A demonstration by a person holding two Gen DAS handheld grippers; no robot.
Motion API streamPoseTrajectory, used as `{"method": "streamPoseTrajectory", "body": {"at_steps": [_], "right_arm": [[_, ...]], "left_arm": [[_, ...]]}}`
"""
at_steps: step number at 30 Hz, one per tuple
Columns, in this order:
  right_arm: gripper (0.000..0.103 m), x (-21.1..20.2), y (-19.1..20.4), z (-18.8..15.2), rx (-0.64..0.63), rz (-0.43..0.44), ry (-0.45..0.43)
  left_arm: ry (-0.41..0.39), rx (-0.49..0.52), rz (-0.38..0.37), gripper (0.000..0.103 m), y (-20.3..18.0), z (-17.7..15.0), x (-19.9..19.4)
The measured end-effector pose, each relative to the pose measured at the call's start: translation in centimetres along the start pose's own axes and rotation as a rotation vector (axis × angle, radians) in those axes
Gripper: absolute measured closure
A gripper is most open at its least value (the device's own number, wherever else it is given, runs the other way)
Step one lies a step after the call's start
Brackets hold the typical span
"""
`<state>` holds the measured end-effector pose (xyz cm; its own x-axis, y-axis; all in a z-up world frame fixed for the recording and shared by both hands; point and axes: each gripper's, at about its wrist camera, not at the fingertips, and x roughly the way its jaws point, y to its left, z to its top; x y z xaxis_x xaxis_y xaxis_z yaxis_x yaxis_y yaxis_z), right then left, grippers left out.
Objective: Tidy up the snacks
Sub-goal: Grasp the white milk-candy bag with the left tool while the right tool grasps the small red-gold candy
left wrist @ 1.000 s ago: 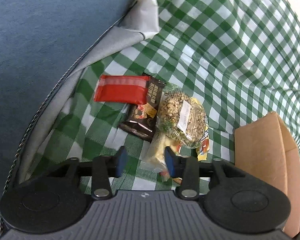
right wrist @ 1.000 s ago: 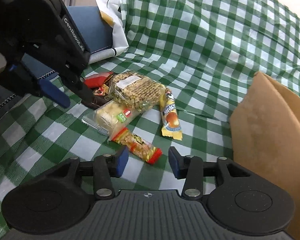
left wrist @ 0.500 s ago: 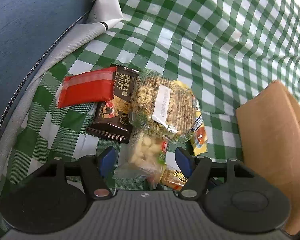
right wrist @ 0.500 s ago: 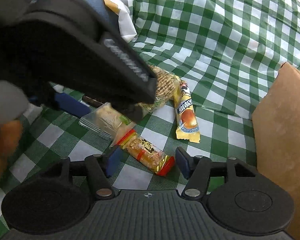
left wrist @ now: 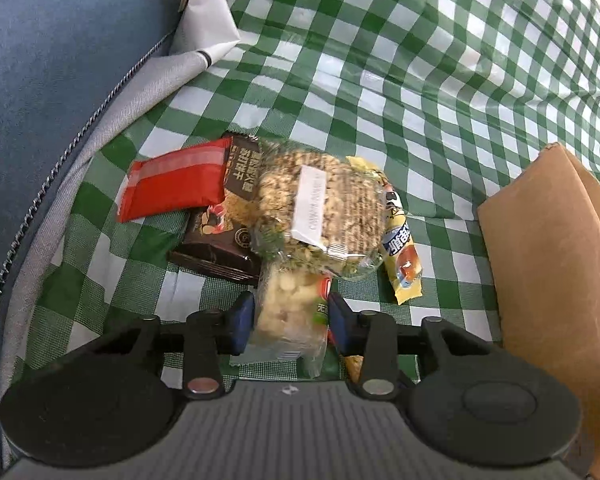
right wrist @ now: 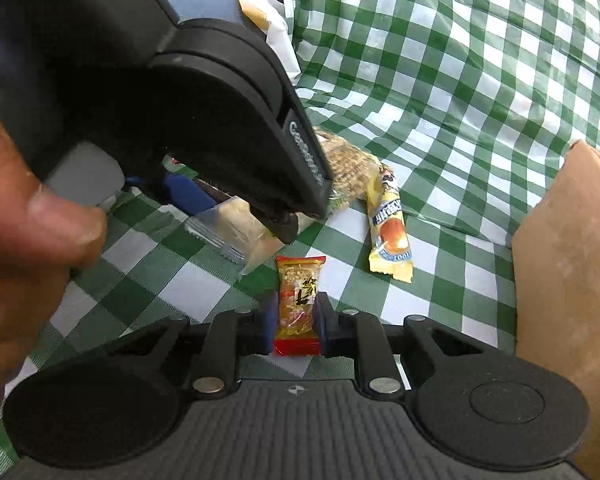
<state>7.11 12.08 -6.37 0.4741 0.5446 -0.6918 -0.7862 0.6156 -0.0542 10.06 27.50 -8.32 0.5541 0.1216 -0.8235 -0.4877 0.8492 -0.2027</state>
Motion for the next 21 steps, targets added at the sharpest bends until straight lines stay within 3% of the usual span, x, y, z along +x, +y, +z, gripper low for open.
{"method": "streamPoseTrajectory", "body": {"at_steps": [12,21], "right_arm": [[0.083,-4.5,-1.8,-2.7,0.131,-0.027,0.118],[0.083,-10.0,-0.6,-5.9,0.139,-0.02,0.131]], "left_arm": [[0.08,-0.124,-0.107,0.061,2.7,-2.9,-3.1],[0.11,-0.165,-0.145,0.062,3.0,-7.1,-7.1]]}}
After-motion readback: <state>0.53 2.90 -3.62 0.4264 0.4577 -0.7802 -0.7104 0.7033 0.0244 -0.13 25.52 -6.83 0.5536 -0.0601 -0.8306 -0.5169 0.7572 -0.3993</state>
